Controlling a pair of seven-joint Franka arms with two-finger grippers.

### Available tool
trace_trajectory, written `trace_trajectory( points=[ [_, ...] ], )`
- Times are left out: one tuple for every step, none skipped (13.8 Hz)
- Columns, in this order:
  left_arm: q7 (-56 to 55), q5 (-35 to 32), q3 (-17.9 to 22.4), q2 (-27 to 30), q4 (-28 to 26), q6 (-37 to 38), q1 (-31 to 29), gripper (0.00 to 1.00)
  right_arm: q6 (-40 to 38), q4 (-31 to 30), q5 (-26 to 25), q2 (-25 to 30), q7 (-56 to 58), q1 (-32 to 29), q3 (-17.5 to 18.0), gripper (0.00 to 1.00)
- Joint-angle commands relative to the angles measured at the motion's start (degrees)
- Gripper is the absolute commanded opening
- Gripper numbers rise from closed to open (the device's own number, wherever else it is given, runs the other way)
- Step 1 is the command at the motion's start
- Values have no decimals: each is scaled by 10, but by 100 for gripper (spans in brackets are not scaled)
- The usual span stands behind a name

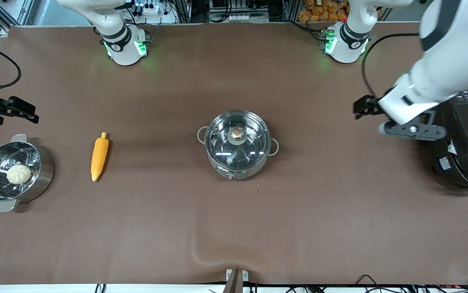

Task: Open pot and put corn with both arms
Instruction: 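Move the right gripper toward the corn while the left gripper reaches the lid, then grasp the corn with the right gripper while the left gripper grasps the knob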

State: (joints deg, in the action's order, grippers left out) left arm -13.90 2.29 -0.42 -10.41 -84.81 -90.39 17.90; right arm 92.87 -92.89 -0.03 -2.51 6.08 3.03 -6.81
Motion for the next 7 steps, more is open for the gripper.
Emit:
trace_trajectory(
  points=[
    [-107,10,5,-50,15,-49,66,100,13,-17,-5,-15,1,7,0,100],
    [-137,8,6,-70,16,-69,91,100,13,-17,-6,-31,1,7,0,100],
    [-167,7,7,-88,21,-90,113,100,14,-21,-6,-47,1,3,0,100],
    [-196,7,6,-108,32,-108,128,100,40,-40,-5,-57,0,2,0,100],
    [-218,7,6,-129,45,-124,149,100,89,-73,-5,-57,0,4,0,100],
    [-240,6,7,-153,57,-142,170,100,131,-103,-5,-57,0,5,0,100],
    [-261,6,7,-173,63,-169,191,100,166,-132,-5,-57,0,4,0,100]
  ],
)
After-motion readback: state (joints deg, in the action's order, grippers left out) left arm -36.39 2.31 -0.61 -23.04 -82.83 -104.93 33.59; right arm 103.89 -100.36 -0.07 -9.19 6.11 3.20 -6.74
